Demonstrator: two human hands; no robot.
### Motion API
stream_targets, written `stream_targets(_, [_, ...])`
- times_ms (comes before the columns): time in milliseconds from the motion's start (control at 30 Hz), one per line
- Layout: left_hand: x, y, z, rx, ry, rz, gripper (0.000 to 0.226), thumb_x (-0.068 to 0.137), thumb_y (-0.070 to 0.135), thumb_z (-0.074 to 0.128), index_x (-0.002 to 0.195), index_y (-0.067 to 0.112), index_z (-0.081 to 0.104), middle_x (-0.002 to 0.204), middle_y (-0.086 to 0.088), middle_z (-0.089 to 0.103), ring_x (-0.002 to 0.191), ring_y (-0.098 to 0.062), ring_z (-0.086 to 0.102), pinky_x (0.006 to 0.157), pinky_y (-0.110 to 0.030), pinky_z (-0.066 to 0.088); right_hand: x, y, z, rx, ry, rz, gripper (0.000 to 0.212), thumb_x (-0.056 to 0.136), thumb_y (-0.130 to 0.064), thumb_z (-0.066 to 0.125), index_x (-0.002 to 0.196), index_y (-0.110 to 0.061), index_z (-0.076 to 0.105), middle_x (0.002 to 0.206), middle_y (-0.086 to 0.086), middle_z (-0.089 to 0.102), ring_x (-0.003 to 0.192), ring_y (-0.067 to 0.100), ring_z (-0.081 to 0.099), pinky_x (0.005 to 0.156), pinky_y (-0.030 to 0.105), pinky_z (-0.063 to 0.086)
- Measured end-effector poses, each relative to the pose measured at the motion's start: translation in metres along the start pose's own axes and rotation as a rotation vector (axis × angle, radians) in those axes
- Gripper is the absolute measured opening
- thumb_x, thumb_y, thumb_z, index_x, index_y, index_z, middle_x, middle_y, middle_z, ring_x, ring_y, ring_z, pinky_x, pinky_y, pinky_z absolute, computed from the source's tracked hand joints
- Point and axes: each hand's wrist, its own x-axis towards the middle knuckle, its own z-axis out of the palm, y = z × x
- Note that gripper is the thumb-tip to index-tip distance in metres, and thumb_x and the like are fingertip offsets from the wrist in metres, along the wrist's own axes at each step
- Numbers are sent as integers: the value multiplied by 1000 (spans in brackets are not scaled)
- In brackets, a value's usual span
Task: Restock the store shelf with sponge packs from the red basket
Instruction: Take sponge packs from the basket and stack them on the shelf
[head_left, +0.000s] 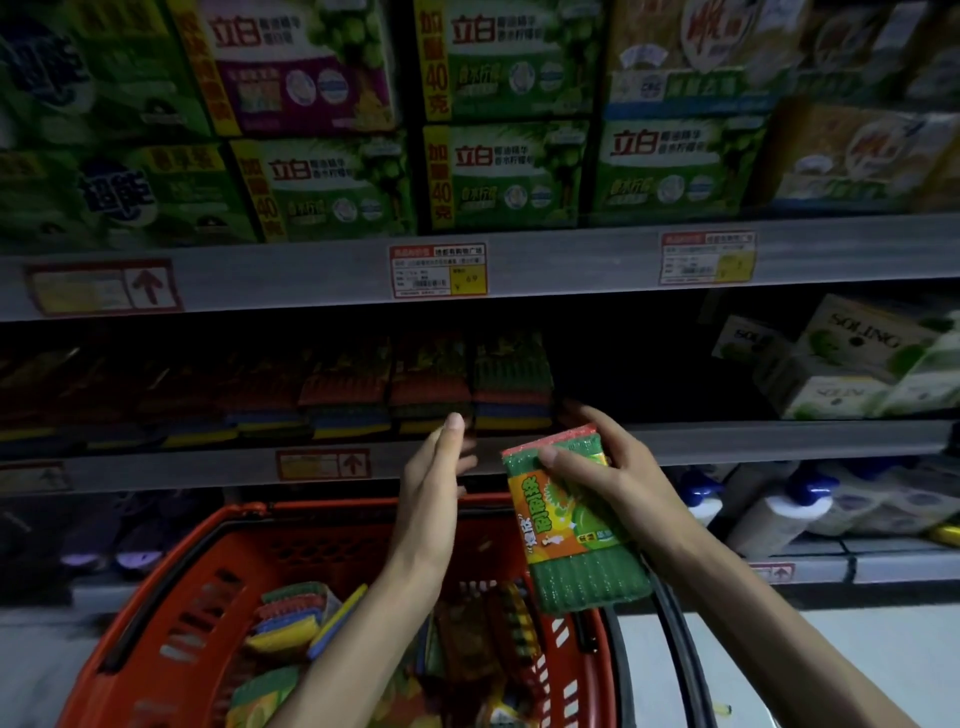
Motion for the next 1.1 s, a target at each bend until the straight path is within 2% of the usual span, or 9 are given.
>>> stream_targets(67, [-7, -5, -3, 21, -37, 5, 51, 99, 55, 44, 140, 30, 60, 133, 9, 65, 116, -3, 63, 101, -31, 49, -4, 3, -2, 1, 44, -14, 68, 71, -32, 90, 127, -40, 52, 100, 0, 78, 81, 21, 79, 64, 23, 59])
stream_targets(200, [-24, -11, 0, 48, -172, -38, 54, 84, 63, 55, 133, 42, 61, 129, 20, 65, 117, 4, 62, 103, -28, 50, -13, 9, -10, 16, 91, -38, 49, 78, -25, 84, 123, -26, 66, 107, 11, 77, 86, 29, 78, 71, 35, 64])
stream_targets(367, [-37, -15, 11, 11, -308, -105, 43, 88, 51, 64, 130, 41, 63, 122, 14, 72, 102, 9, 68, 74, -7, 52, -26, 12, -19, 20, 109, -68, 43, 77, -30, 87, 116, -25, 69, 104, 7, 77, 88, 29, 78, 72, 37, 64])
stream_targets(500, [-45, -18, 19, -13, -428, -166, 50, 86, 59, 71, 132, 41, 61, 122, 13, 74, 109, -2, 70, 93, -26, 54, -28, 12, -24, 36, 141, -85, 37, 79, -26, 80, 114, -20, 70, 104, 11, 77, 90, 31, 77, 75, 40, 63])
stream_targets(633, [-42, -22, 27, -6, -410, -173, 79, 64, 71, 85, 135, 47, 58, 138, 6, 66, 124, -14, 65, 110, -43, 49, -28, 13, -29, 100, 130, -84, 38, 83, -30, 79, 119, -21, 69, 110, 14, 76, 95, 33, 76, 77, 41, 63])
stream_targets(767, [-39, -16, 31, -28, -380, -111, 56, 80, 44, 85, 130, 38, 62, 126, 7, 71, 106, -1, 71, 86, -18, 56, -23, 18, -36, 197, 145, -11, 56, 83, -61, 70, 132, -35, 64, 132, 3, 69, 121, 30, 67, 107, 58, 48])
stream_targets(833, [-39, -14, 33, -57, -344, -88, 52, 83, 34, 82, 130, 34, 59, 121, 8, 71, 96, 4, 72, 75, -12, 55, -23, 18, -40, 180, 117, -3, 62, 85, -65, 65, 137, -31, 61, 136, 5, 67, 125, 29, 65, 112, 60, 43])
stream_targets(1000, [-33, -14, 38, -126, -265, -80, 66, 74, 52, 88, 132, 35, 61, 124, 6, 74, 112, -12, 72, 105, -41, 53, -29, 16, -43, 99, 52, 16, 55, 85, -57, 68, 135, -37, 60, 132, -1, 69, 120, 23, 68, 107, 59, 48])
stream_targets(1100, [-32, -10, 44, -175, -227, -63, 85, 68, 68, 84, 140, 32, 58, 131, 4, 71, 121, -17, 68, 110, -47, 49, -33, 15, -45, 105, 4, 54, 62, 78, -37, 78, 137, -35, 57, 126, 1, 72, 113, 24, 72, 101, 52, 54])
